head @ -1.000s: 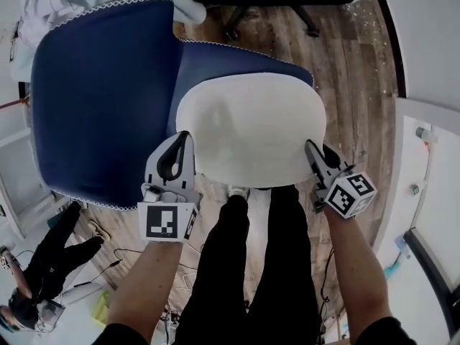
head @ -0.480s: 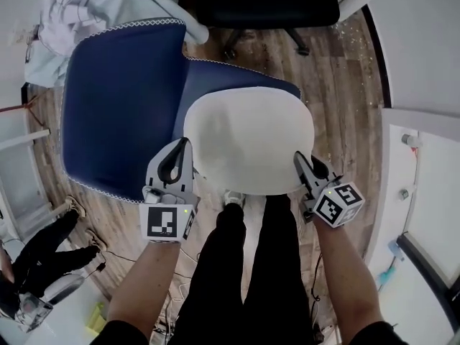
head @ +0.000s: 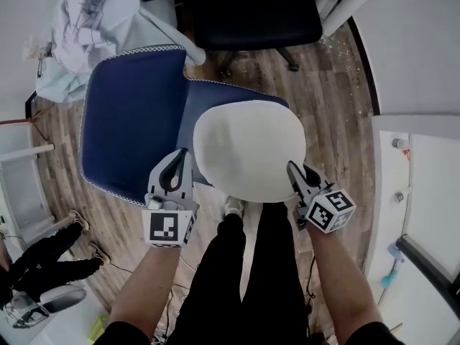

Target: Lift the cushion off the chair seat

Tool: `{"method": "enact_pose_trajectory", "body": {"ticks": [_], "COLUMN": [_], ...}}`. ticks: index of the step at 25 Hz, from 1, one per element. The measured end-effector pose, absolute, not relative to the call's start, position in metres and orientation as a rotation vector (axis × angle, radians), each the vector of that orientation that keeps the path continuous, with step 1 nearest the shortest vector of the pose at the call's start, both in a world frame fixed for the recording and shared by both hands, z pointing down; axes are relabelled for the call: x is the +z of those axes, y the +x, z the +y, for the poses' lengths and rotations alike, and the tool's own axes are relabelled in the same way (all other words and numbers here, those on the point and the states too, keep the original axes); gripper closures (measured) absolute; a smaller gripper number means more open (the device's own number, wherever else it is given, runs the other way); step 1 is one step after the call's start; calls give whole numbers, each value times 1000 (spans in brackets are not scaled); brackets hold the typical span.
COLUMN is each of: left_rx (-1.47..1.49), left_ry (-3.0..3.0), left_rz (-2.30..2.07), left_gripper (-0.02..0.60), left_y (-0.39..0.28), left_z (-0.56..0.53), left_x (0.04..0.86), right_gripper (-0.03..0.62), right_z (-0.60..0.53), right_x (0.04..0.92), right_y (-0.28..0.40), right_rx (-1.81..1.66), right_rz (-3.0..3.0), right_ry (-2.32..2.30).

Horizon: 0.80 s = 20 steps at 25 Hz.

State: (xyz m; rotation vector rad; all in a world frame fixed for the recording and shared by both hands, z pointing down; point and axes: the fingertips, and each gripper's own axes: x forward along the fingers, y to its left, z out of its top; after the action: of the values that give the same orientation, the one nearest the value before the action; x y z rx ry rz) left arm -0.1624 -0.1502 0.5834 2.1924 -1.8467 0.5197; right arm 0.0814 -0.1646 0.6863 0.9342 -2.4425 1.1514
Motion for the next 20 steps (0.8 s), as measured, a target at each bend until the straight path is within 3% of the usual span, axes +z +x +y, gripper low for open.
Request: {"method": "enact_pose_trajectory", "body": {"ticks": [20], "left_rx": [485], "left_ry": [2150], "left_rz": [-2035], "left_gripper": [577], "left_y": [-213], "left_z": [-139], "left_x": [472], "right_gripper": [546], "right_z": [-175], "right_x": [597], "right_y": [60], "right_rx": [1159], "right_rz": [-2465], "right_ry": [905]}}
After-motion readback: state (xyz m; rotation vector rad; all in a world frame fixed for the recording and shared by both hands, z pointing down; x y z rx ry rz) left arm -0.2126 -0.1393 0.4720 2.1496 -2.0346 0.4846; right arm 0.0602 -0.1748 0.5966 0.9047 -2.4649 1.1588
